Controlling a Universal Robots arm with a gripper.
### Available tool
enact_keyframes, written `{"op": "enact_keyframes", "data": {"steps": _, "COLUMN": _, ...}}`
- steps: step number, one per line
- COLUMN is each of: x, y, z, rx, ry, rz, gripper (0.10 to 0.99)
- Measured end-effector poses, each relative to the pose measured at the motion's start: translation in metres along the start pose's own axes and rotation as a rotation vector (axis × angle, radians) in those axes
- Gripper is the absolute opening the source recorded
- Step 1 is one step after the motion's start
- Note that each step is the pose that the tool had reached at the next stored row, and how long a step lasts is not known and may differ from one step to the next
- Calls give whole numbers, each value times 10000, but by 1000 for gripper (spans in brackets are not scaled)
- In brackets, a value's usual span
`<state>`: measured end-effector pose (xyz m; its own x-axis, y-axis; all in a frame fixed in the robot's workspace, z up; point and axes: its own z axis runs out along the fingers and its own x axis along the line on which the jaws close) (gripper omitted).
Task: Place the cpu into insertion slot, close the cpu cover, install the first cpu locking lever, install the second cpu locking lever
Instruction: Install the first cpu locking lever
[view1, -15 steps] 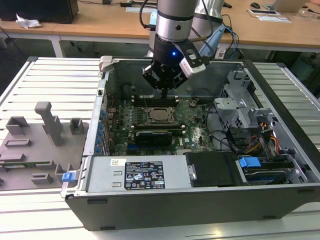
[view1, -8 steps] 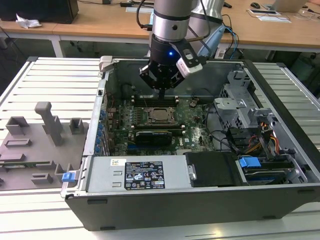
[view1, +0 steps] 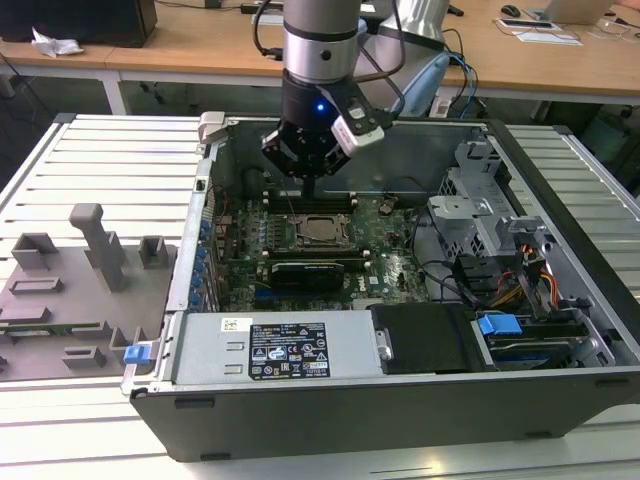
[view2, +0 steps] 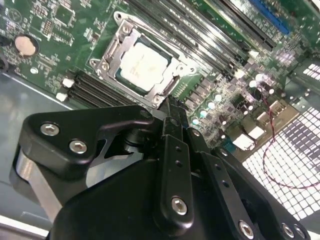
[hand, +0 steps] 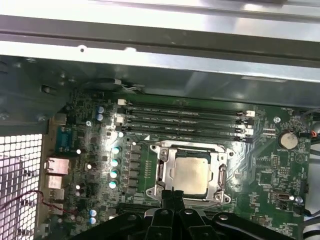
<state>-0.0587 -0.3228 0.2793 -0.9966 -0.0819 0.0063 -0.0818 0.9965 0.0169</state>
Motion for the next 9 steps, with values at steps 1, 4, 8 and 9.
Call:
{"op": "enact_keyframes", "data": {"steps": 1, "x": 13, "y": 2, "z": 5, "rx": -19, "ry": -10, "rz": 1, "gripper": 106}}
{"op": "enact_keyframes", "data": {"steps": 4, "x": 48, "y": 4, "z": 8, "rx": -26, "ry": -11, "rz": 1, "gripper": 106}}
{"op": "enact_keyframes", "data": {"steps": 8, "x": 115, "y": 10, "z": 11, "rx": -35, "ry": -51, "rz": -1, "gripper": 106}}
{"op": "enact_keyframes", "data": {"steps": 9, "x": 125, "y": 10, "z": 11, "rx": -36, "ry": -55, "rz": 0, "gripper": 106}}
